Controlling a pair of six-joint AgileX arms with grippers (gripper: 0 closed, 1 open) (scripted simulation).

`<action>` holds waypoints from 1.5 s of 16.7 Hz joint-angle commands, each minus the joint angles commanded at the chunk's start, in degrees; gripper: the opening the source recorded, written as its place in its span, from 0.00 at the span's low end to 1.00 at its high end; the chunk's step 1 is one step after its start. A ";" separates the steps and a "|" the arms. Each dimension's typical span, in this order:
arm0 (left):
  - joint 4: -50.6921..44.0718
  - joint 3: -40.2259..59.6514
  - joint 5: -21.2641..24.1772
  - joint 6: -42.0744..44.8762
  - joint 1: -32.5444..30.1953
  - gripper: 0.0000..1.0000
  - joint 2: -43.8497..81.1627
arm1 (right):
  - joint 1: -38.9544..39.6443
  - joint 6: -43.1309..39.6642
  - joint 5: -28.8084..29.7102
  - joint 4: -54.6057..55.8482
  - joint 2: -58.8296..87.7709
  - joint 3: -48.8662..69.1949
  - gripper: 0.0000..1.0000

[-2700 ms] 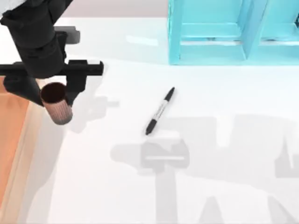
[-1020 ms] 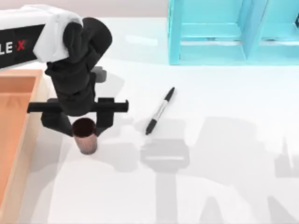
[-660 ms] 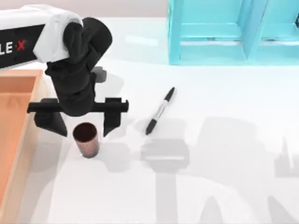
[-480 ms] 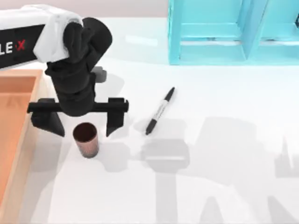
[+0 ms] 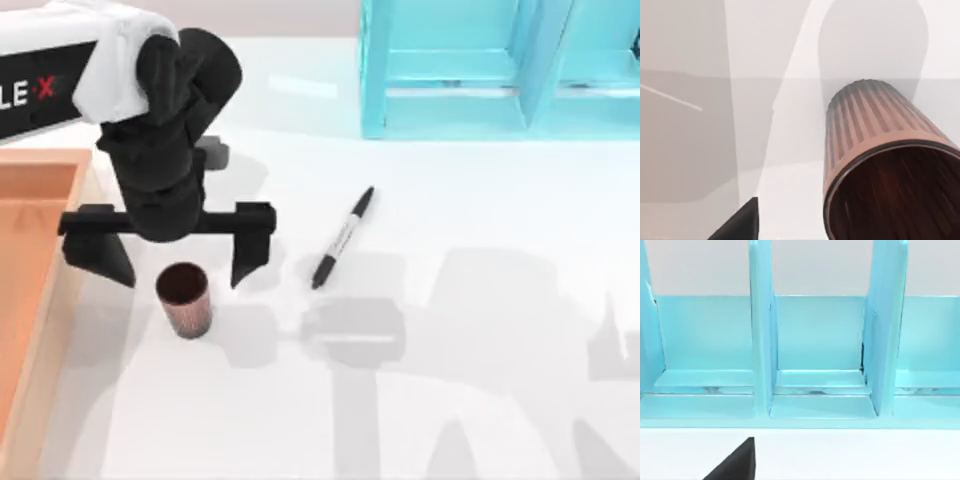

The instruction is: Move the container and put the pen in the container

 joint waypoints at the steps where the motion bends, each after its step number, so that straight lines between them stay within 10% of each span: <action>1: -1.93 1.95 0.03 -0.09 -0.05 1.00 0.25 | 0.00 0.00 0.00 0.00 0.00 0.00 1.00; 11: -31.35 31.33 -0.10 -0.22 -0.34 1.00 -0.32 | 0.00 0.00 0.00 0.00 0.00 0.00 1.00; 25: -25.17 44.88 -6.24 4.82 -8.93 1.00 18.42 | 0.00 0.00 0.00 0.00 0.00 0.00 1.00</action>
